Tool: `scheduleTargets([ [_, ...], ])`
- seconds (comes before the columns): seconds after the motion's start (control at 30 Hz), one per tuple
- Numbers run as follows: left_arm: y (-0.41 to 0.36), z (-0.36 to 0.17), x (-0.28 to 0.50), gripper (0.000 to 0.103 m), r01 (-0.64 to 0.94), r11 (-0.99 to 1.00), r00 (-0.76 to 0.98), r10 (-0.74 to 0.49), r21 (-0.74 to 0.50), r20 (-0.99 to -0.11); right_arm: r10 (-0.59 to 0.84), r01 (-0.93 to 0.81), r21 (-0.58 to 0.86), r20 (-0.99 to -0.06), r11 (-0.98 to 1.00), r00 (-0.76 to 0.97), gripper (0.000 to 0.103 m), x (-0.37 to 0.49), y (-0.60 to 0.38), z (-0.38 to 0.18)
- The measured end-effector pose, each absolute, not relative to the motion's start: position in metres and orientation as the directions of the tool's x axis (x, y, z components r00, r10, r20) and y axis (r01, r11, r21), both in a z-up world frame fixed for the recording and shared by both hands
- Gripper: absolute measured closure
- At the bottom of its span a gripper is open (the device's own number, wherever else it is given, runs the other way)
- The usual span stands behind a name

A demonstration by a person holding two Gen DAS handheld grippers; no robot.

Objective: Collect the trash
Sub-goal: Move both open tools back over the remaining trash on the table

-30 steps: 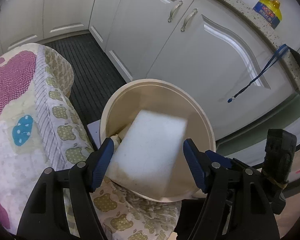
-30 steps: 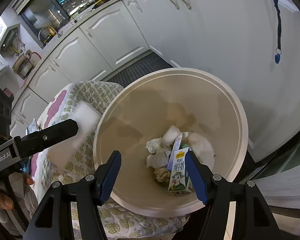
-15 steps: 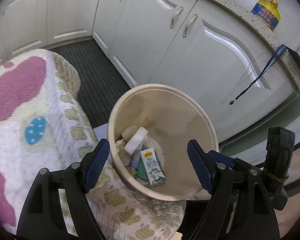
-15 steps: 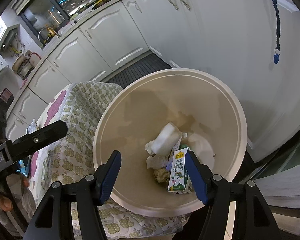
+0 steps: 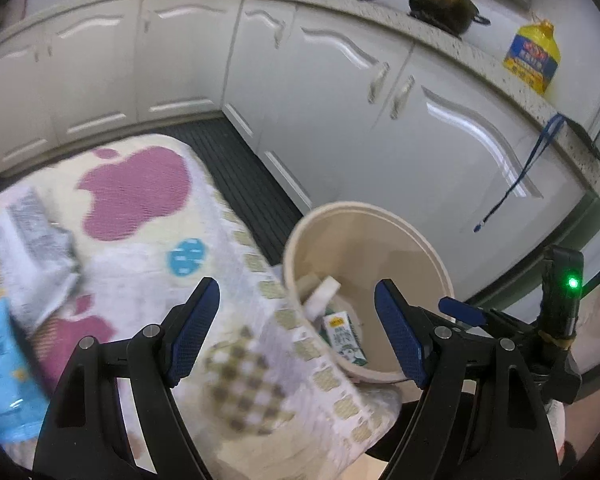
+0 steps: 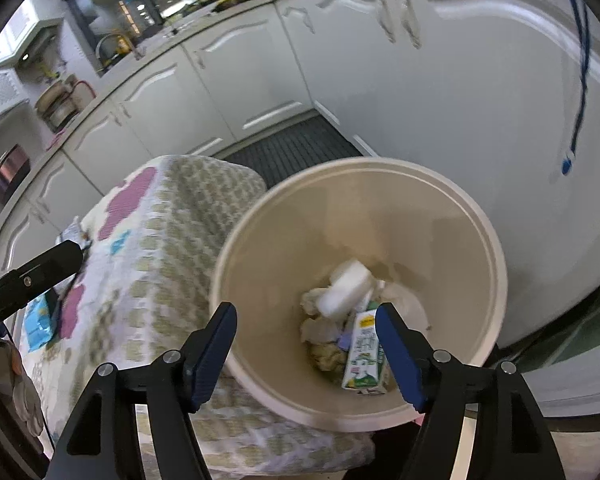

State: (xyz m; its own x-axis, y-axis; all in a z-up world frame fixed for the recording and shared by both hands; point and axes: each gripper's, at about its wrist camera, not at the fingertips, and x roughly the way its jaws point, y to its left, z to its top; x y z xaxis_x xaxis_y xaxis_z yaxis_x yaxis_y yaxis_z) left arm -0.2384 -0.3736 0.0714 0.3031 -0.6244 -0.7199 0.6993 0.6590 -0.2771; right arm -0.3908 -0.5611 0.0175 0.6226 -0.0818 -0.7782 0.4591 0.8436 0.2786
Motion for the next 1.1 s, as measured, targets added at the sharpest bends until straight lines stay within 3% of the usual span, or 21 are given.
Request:
scheduleTargets([
  [0.37,-0.288,0.09,-0.234,0.024,0.62,0.75,0.43,-0.569,-0.229,-0.701,-0.048,0.321,0.249,-0.719,0.914,0.693,0.027,-0.366,-0.498,0.058],
  [0.73,-0.192,0.1,-0.22,0.024,0.505,0.835,0.515,-0.494,-0.218,-0.701,0.07,0.17,0.263,-0.707,0.95,0.704,0.026,-0.333,-0.435,0.067],
  [1.1,-0.122,0.068,-0.194,0.024,0.372,0.9,0.499,-0.399,-0.225,-0.77,0.205,0.041,0.317,-0.703,0.948,0.68,0.026,-0.295,-0.38,0.065],
])
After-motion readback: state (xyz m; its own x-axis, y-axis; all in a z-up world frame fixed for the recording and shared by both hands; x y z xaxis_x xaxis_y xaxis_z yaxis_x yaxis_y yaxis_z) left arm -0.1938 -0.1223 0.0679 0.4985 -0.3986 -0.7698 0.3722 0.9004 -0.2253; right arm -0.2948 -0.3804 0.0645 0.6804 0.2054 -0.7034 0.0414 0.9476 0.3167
